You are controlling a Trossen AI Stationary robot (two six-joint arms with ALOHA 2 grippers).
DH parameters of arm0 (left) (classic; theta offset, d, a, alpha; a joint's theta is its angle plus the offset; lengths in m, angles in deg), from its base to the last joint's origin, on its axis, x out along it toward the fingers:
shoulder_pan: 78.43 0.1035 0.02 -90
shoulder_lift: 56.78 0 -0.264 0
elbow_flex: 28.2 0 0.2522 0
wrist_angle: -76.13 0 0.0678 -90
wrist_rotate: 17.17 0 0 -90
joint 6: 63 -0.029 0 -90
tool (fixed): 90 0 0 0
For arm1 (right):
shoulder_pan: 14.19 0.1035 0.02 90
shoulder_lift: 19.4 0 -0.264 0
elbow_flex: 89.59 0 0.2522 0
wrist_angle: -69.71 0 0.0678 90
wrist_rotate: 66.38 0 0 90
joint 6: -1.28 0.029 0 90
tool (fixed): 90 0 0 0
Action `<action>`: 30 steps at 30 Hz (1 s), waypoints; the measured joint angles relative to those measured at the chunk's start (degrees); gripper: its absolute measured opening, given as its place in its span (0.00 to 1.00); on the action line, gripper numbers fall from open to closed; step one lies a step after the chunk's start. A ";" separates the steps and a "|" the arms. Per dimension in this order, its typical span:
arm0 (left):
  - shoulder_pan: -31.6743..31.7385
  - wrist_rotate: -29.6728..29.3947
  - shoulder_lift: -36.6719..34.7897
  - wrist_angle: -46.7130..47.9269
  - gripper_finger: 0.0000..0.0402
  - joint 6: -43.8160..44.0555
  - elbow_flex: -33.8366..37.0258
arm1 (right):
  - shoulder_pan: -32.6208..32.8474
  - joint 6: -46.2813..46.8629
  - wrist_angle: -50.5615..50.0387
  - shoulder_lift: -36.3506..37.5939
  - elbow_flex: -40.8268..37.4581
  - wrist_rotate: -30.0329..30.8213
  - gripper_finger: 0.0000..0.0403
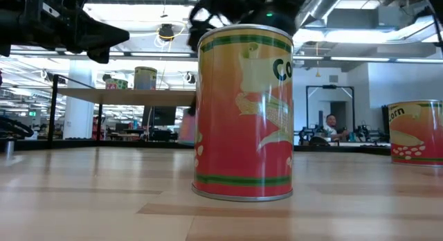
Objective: Pick and place cans onto a shelf
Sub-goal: Put the red can on the shelf
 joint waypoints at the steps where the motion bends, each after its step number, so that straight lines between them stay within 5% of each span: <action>1: 0.00 0.00 0.01 0.11 0.00 0.00 0.00 | -0.29 -0.63 0.17 -1.42 1.59 0.01 0.06; 17: -0.02 0.15 0.01 1.51 0.00 0.13 0.00 | -0.68 -2.58 1.99 -13.71 14.24 -0.40 0.19; 26: 0.00 0.20 -0.01 1.35 0.00 0.00 -0.02 | -0.03 -5.95 -2.44 -5.49 15.45 1.73 0.34; 30: 0.00 0.20 0.29 2.47 0.00 0.50 -0.02 | 0.35 -9.74 -6.85 -3.84 14.43 1.76 0.29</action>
